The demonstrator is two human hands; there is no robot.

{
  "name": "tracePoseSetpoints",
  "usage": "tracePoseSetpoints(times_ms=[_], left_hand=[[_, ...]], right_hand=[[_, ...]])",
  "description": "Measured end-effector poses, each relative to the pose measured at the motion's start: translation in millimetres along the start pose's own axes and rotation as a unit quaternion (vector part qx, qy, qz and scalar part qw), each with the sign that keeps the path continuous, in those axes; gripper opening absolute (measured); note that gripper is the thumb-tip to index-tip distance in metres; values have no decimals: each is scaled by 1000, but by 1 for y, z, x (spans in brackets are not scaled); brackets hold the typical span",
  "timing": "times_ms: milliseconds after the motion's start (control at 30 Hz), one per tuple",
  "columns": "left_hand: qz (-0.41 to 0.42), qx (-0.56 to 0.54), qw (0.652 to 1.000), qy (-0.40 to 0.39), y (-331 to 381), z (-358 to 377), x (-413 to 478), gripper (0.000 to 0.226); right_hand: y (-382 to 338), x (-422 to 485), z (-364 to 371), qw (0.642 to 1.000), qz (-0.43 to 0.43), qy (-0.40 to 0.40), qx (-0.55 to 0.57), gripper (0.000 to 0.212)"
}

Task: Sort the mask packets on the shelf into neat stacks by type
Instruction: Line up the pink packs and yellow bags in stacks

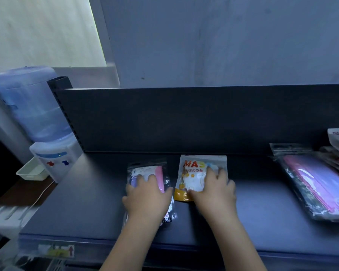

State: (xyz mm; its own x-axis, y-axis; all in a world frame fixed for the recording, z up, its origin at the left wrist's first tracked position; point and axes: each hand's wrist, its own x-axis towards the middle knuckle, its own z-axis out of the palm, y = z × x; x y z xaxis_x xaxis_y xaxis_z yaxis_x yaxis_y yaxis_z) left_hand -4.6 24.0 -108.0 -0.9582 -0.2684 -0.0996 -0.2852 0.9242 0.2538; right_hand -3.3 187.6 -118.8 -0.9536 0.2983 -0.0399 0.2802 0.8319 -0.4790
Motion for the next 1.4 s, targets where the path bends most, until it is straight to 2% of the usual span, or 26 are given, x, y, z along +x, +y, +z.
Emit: tracePoseSetpoints(times_ms=[100, 200, 367, 500, 600, 667, 733, 800, 867, 933, 1033, 1200, 1400], left_hand=[[-11, 11, 999, -29, 2, 9, 1, 89], [-12, -1, 1000, -15, 3, 12, 1, 96], [5, -66, 998, 21, 3, 12, -3, 86], [11, -141, 988, 60, 0, 9, -7, 74], [19, -216, 973, 85, -2, -1, -7, 55], [27, -265, 960, 84, -4, -7, -8, 44], [23, -353, 932, 78, -5, -10, -8, 24], [-7, -481, 875, 60, -7, -12, -6, 7], [-44, -580, 812, 43, -8, -18, -4, 20], [-54, -636, 769, 28, -10, -30, -3, 19], [-35, -677, 735, -18, -13, -46, -3, 29], [-1, -647, 761, -47, -12, -46, -12, 23], [16, -615, 786, -58, -5, -42, -20, 28]], right_hand=[[1, -1, -1, 996, 15, 41, 78, 84], [3, -3, 0, 985, 25, 89, 147, 74], [12, -7, -5, 947, 26, 135, 290, 84], [20, -2, -13, 913, 78, 110, 386, 86], [23, 0, -13, 898, 109, 102, 414, 72], [25, -1, -10, 886, 123, 94, 436, 51], [27, 0, -7, 869, 130, 83, 470, 24], [29, 1, -7, 848, 131, 73, 508, 15], [30, 2, -11, 823, 131, 61, 549, 16], [29, 1, -18, 801, 127, 53, 583, 16], [28, -1, -25, 784, 122, 46, 607, 16], [28, -4, -34, 776, 106, 58, 619, 18], [33, -4, -37, 770, 97, 68, 627, 19]])
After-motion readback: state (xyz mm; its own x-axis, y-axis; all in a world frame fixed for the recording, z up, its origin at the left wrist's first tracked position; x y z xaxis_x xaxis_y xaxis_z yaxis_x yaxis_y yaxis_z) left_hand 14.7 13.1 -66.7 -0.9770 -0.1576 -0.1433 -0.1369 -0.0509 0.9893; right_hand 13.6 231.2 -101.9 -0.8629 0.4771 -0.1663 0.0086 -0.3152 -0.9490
